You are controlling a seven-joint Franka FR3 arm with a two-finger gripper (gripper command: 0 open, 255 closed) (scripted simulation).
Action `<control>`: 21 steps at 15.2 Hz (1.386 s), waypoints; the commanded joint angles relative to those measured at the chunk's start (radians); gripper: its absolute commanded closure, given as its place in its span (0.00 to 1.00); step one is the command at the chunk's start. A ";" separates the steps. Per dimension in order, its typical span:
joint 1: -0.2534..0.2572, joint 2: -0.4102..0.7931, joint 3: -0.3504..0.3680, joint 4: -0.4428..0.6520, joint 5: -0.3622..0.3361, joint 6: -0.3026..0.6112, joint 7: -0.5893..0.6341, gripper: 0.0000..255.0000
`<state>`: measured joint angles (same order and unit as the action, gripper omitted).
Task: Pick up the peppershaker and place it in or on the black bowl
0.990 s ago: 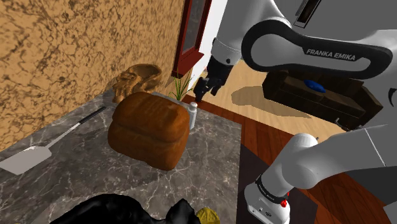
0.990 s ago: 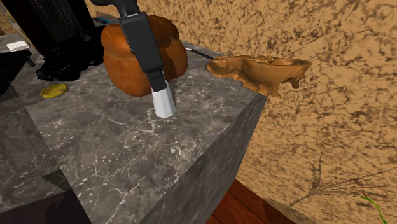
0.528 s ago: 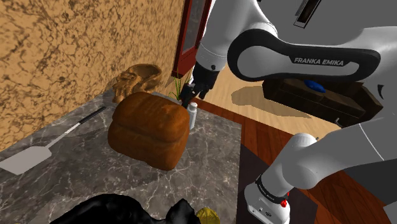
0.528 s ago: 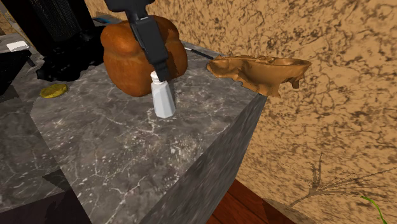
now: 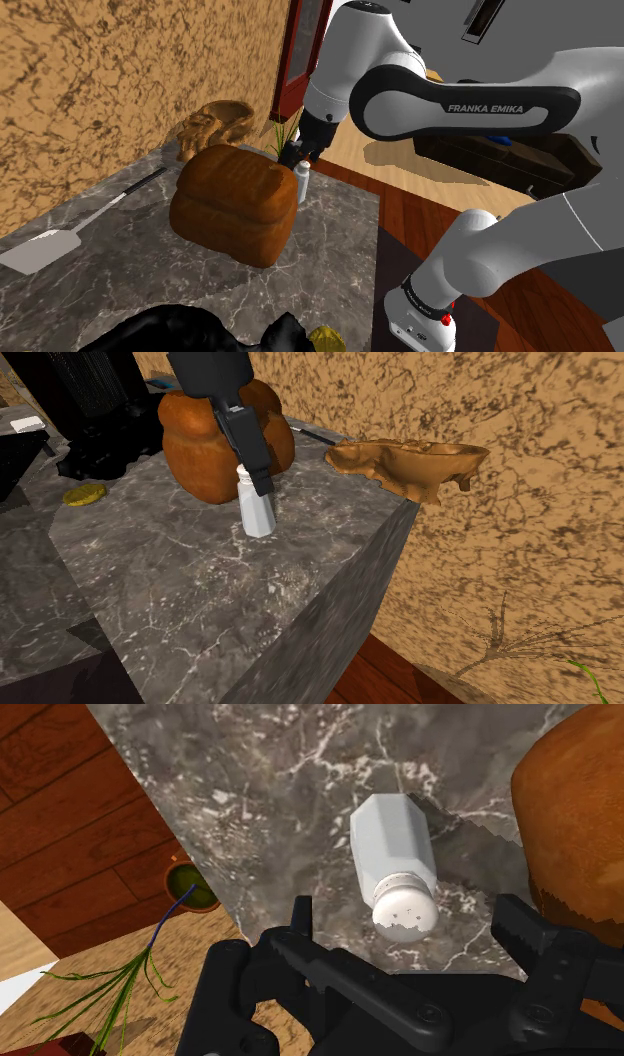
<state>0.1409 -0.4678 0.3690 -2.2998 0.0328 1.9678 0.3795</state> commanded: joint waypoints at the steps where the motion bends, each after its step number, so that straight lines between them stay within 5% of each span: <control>1: 0.000 0.000 0.000 -0.001 0.000 0.001 0.000 0.00; 3: 0.000 0.000 0.000 0.000 0.000 0.000 0.000 0.00; 4: 0.000 0.000 0.000 0.000 0.000 0.000 0.000 1.00; 13: 0.000 0.000 0.000 -0.001 0.000 0.001 0.000 1.00; 21: -0.004 -0.004 -0.011 0.103 -0.003 -0.106 -0.011 1.00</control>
<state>0.1377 -0.4739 0.3582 -2.2127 0.0304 1.8756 0.3688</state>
